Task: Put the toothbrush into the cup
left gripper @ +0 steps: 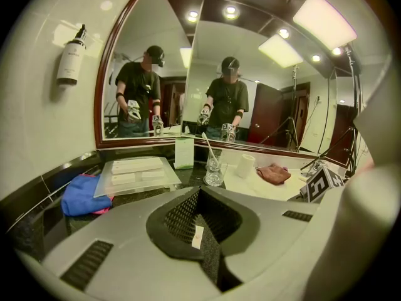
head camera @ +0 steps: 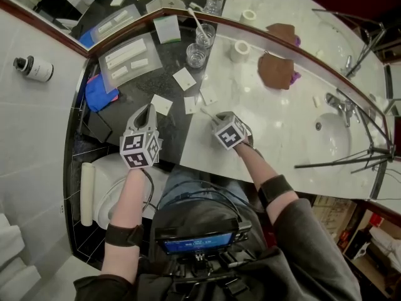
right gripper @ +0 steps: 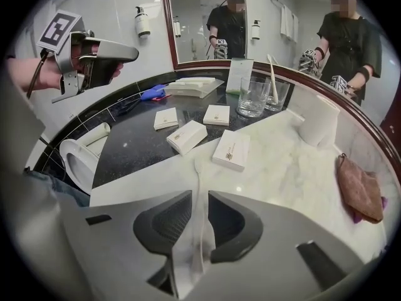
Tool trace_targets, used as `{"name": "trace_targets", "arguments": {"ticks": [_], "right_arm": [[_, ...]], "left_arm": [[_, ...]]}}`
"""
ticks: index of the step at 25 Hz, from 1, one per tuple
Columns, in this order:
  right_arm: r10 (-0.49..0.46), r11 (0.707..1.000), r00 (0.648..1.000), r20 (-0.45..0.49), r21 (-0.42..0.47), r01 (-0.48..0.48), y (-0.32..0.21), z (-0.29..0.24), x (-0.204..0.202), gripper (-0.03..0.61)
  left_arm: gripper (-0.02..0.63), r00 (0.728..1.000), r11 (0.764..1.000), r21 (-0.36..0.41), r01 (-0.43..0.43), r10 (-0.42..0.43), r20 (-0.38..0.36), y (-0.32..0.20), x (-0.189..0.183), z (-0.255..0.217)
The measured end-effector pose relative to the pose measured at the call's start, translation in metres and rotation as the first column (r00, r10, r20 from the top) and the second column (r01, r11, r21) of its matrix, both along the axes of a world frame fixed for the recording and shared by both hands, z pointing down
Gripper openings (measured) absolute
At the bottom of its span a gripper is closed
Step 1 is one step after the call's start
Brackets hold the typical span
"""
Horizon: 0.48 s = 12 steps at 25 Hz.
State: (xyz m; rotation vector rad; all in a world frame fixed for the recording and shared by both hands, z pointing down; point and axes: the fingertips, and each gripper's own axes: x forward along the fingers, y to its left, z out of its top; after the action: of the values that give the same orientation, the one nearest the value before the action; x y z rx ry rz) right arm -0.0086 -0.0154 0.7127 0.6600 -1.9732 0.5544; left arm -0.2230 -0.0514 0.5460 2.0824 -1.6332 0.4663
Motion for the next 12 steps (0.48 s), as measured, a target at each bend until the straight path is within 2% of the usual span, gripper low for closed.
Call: {"name": "trace_targets", "arguments": {"ticks": [3,6,12], "right_arm": [[0.016,1.000,0.999,0.032,0.001,-0.016,-0.002,-0.006,0.000,0.104],[0.045,0.997,0.996,0.074,0.059,-0.049,-0.018,-0.036,0.002,0.099],[0.131,0.973,0.967,0.219,0.159,-0.168,-0.045,-0.105,0.010,0.025]], "left_arm": [[0.002,1.000,1.000,0.003,-0.001,0.001,-0.002,-0.001,0.003,-0.002],[0.002,1.000,1.000,0.014,-0.003,0.004,-0.001,-0.002,0.005,-0.008],[0.002,1.000,0.999,0.051,-0.003,0.003,0.002,-0.006,0.005,-0.028]]}}
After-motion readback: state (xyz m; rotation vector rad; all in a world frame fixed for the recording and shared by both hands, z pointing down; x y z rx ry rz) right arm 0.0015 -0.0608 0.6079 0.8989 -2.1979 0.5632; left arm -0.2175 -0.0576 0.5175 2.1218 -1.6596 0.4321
